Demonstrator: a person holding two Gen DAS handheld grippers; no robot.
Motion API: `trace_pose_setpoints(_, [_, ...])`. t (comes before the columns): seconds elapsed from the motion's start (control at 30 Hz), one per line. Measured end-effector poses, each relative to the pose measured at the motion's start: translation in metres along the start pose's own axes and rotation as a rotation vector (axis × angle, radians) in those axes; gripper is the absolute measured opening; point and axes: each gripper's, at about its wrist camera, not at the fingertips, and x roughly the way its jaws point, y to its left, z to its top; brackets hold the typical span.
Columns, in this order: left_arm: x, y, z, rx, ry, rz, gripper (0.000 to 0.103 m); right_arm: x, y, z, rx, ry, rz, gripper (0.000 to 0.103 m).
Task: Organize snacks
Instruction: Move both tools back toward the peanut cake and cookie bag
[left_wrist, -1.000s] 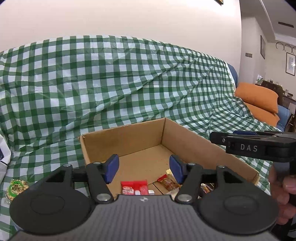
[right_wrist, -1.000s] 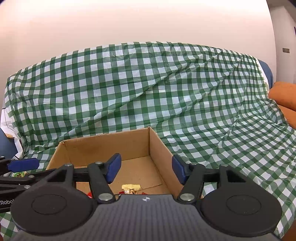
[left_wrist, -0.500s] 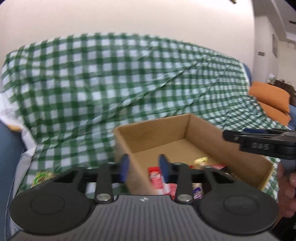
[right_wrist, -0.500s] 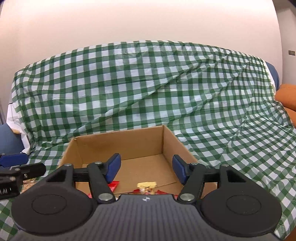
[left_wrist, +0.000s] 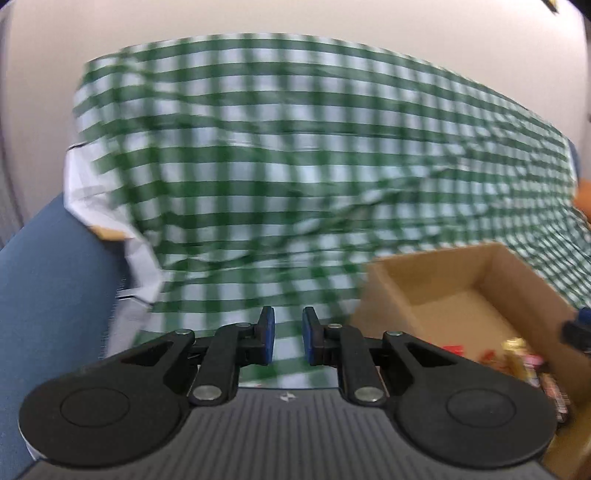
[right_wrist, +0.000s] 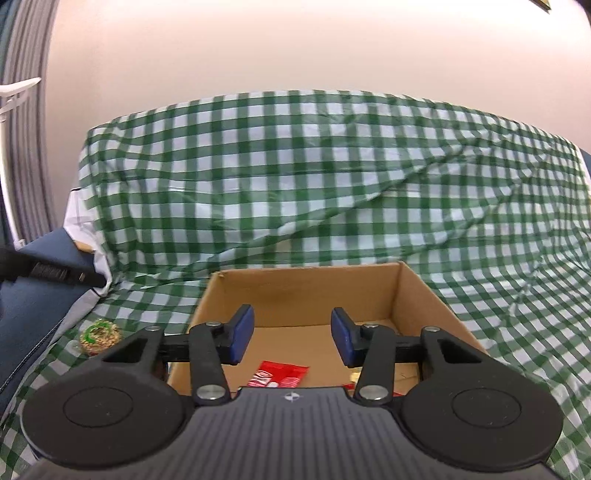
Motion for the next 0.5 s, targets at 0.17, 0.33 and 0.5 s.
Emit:
trace_pose_setpoints(0.17, [0.023, 0.062, -0.006, -0.135, 0.140, 0.157, 0.019, 0.007, 0.012, 0.000, -0.009, 0.024, 0.052, 0.049])
trace_pose_setpoints(0.33, [0.029, 0.122, -0.011, -0.381, 0.237, 0.206, 0.019, 0.014, 0.046, 0.003, -0.078, 0.082, 0.205, 0.052])
trace_pose_setpoints(0.5, [0.027, 0.144, -0.018, -0.457, 0.288, 0.183, 0.022, 0.028, 0.114, 0.012, -0.122, 0.133, 0.381, 0.066])
